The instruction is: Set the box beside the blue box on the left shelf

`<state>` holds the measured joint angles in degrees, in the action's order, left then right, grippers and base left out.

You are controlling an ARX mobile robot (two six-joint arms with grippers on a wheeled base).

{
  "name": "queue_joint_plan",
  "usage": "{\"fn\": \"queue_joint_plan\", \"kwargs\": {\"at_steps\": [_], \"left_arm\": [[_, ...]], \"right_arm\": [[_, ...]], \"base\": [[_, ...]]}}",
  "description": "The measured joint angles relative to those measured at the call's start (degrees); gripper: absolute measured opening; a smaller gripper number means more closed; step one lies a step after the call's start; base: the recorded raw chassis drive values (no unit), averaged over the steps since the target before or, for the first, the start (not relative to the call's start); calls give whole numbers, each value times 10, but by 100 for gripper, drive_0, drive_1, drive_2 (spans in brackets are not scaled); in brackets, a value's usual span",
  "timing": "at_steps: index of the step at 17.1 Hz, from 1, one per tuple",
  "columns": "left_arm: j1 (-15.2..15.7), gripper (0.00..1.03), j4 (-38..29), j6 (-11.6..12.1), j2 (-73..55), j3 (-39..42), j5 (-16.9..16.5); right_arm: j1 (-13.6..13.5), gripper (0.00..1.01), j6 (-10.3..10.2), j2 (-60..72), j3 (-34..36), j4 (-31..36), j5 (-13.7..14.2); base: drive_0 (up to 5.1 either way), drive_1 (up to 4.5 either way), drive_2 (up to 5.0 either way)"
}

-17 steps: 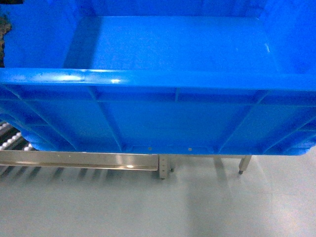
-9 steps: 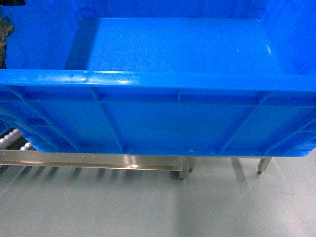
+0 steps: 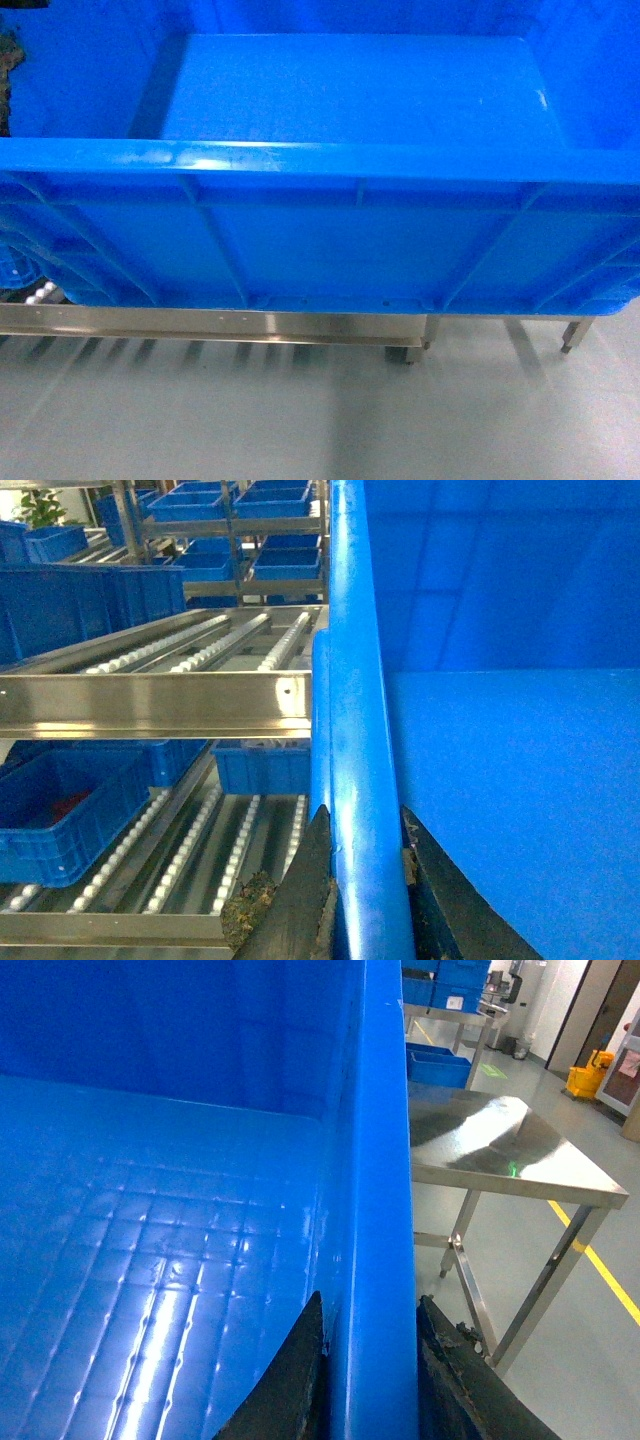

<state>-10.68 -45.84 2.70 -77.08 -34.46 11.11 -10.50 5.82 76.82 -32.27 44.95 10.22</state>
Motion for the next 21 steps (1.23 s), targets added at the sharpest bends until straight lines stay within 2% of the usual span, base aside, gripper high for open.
{"fn": "queue_joint_plan", "kwargs": {"at_steps": [21], "left_arm": [[0,10,0,-1,0,0,0]], "right_arm": [[0,19,2,0,0,1,1]], "base": [[-500,241,241]]}}
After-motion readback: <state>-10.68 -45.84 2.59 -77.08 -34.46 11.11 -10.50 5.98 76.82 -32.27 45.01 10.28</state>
